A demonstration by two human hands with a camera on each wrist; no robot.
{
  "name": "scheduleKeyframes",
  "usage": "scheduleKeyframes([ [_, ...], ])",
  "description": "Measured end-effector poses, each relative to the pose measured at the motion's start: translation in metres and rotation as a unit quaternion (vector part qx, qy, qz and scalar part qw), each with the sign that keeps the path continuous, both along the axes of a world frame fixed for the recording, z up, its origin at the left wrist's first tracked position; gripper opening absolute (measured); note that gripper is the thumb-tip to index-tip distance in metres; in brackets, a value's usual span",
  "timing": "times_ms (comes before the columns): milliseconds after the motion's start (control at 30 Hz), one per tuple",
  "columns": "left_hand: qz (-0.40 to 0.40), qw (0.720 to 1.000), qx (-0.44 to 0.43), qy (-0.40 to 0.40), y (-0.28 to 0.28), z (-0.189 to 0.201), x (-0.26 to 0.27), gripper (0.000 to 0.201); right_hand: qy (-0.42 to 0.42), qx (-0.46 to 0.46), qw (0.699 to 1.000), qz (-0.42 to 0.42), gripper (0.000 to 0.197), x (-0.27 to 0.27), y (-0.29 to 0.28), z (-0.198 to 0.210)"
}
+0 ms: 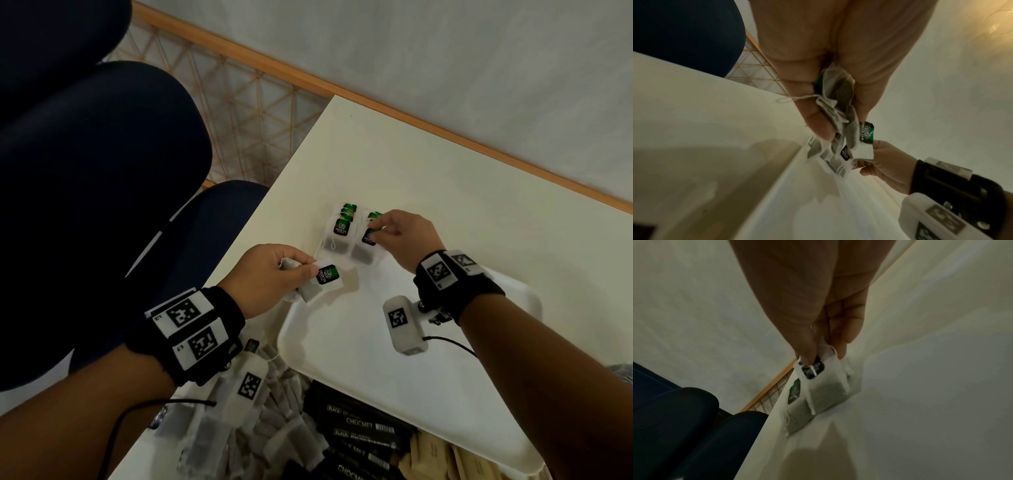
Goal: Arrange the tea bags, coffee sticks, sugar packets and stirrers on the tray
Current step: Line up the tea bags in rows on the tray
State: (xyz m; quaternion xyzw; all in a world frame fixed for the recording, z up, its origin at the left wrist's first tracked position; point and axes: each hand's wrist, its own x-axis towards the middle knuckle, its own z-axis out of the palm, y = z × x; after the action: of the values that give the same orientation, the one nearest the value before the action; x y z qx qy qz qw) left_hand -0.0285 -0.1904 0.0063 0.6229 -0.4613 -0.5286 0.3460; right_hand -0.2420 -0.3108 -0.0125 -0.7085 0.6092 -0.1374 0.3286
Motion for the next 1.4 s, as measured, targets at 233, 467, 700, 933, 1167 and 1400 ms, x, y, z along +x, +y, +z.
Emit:
scheduleKeyframes([
  [233,0.004,1.000,0.001,0.004,0.000,-0.002,-0.002,0.010,-0.027,-0.069,0.997,0.007,0.008,0.002,0.011,0.013],
  [467,0.023,0.999,-0.007,0.037,-0.002,0.002,-0.006,0.007,-0.143,0.152,0.971,0.118,0.021,0.028,0.058,0.033],
  [700,0.036,0.999,-0.009,0.025,0.002,-0.002,0.005,0.018,-0.182,0.107,0.977,0.045,0.011,0.023,0.054,0.036],
  [933,0.038,0.999,-0.025,-0.005,0.008,-0.003,0.019,0.025,-0.010,0.039,0.991,0.127,0.016,0.025,0.044,0.023],
  [1167,0.035,0.999,-0.028,-0.008,0.006,-0.006,0.022,0.035,0.039,0.009,0.988,0.151,0.018,0.045,0.015,0.015],
  [1400,0.025,1.000,-0.016,-0.004,0.002,-0.005,0.021,0.044,0.057,0.004,0.989,0.134,0.020,0.050,-0.008,0.009],
])
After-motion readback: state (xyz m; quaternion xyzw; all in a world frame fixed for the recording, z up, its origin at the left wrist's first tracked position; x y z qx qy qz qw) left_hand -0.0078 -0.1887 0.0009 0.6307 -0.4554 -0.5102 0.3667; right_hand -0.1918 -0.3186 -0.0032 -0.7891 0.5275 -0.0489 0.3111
